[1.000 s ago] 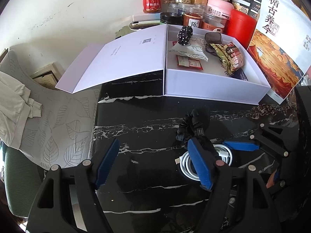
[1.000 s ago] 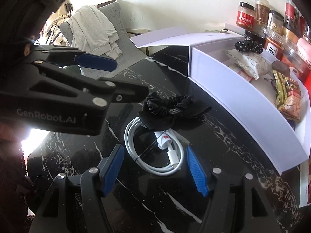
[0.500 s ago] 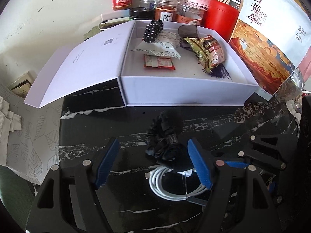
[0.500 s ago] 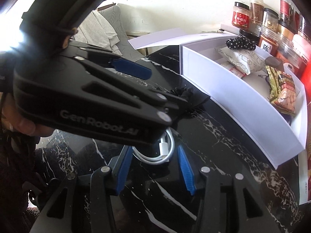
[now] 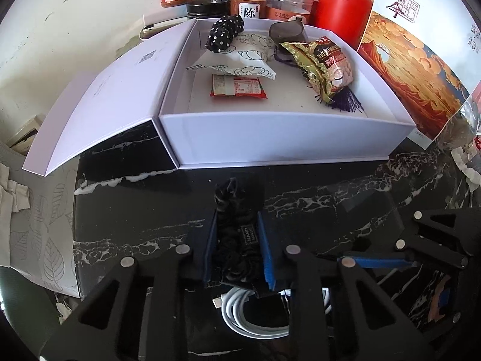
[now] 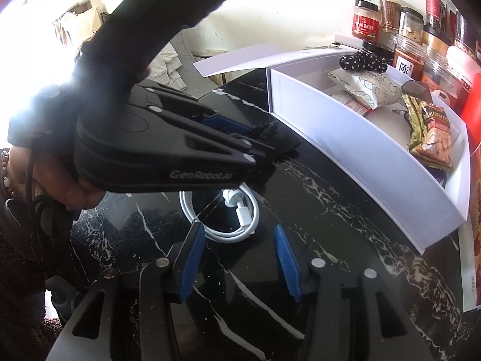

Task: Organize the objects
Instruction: 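Close right gripper on the white coiled cable while left gripper holds the black scrunchie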

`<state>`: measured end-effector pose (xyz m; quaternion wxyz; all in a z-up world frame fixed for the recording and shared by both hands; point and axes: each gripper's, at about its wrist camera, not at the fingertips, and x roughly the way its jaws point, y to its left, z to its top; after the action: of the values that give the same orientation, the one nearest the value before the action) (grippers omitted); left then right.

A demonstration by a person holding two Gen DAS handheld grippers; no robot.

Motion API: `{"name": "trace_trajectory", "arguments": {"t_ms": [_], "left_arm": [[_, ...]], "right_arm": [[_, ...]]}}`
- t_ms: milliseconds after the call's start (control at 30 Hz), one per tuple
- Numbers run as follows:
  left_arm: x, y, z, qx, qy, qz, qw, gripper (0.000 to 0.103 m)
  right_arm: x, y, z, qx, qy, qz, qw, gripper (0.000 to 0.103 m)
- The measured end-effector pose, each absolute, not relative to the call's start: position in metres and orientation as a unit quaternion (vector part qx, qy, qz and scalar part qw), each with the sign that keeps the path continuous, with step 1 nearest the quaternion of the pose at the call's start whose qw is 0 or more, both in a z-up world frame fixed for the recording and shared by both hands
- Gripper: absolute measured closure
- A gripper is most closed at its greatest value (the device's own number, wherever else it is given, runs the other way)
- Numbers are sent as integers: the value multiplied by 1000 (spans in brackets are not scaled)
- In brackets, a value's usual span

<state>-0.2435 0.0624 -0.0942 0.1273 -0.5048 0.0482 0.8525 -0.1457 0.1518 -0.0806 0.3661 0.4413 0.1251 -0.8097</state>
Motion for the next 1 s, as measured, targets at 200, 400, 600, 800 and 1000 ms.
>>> {"name": "trace_trajectory", "arguments": {"t_ms": [200, 400, 600, 800, 1000], "left_arm": [[-218, 31, -83, -498, 25, 861, 95, 79], [-182, -2, -74, -495, 12, 865, 77, 79], [-151, -20, -73, -492, -3, 869, 61, 79], [-134, -28, -73, -493, -12, 869, 48, 79], [-121, -14, -70, -490, -4, 870, 56, 79]], "right_arm": [[-145, 145, -81, 441, 132, -809, 365, 38], [-144, 124, -83, 443, 143, -807, 364, 24], [-141, 99, -87, 431, 175, -816, 343, 24], [-143, 103, -86, 431, 168, -828, 317, 33], [-133, 129, -85, 439, 159, -833, 295, 33]]}}
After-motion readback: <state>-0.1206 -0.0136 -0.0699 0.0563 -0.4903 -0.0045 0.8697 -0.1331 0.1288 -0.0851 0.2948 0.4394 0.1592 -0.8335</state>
